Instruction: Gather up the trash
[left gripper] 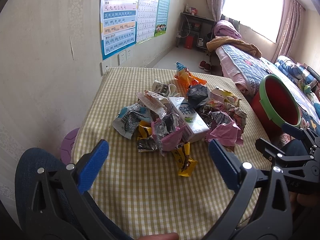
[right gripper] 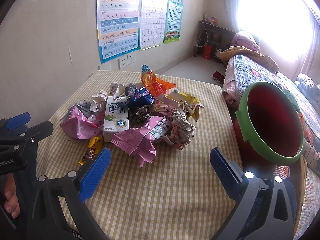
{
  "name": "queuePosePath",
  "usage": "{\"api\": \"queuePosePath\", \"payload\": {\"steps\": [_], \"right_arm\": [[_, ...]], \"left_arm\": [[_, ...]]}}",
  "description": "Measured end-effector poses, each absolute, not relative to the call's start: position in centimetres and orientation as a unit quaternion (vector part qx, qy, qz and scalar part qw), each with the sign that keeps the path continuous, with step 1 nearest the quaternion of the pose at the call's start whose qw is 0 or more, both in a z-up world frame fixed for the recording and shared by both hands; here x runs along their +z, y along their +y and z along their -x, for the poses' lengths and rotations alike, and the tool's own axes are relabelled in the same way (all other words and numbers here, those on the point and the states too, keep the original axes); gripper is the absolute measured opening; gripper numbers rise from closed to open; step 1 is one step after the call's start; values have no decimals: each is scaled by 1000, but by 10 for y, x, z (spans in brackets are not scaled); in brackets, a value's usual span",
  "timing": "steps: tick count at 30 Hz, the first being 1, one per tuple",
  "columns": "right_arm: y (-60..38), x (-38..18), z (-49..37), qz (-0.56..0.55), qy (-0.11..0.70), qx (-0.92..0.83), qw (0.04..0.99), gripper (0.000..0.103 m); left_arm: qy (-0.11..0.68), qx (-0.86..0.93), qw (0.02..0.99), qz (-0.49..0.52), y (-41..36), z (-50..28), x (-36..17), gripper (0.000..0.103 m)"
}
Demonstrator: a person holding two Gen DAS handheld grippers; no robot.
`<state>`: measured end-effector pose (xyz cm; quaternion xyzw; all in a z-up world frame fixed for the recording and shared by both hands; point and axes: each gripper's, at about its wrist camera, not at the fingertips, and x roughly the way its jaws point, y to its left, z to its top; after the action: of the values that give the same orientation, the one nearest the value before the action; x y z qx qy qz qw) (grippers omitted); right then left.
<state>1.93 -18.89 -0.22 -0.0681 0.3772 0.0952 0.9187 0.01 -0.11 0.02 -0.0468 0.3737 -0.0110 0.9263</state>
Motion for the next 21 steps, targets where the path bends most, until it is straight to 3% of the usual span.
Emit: {"api": "queuePosePath", "payload": {"steps": [21], "right_arm": [[-190,-2,-19,67,378,95,918,96]], "left_arm": [[374,-12,926,48,-1,-1,0,98]]}}
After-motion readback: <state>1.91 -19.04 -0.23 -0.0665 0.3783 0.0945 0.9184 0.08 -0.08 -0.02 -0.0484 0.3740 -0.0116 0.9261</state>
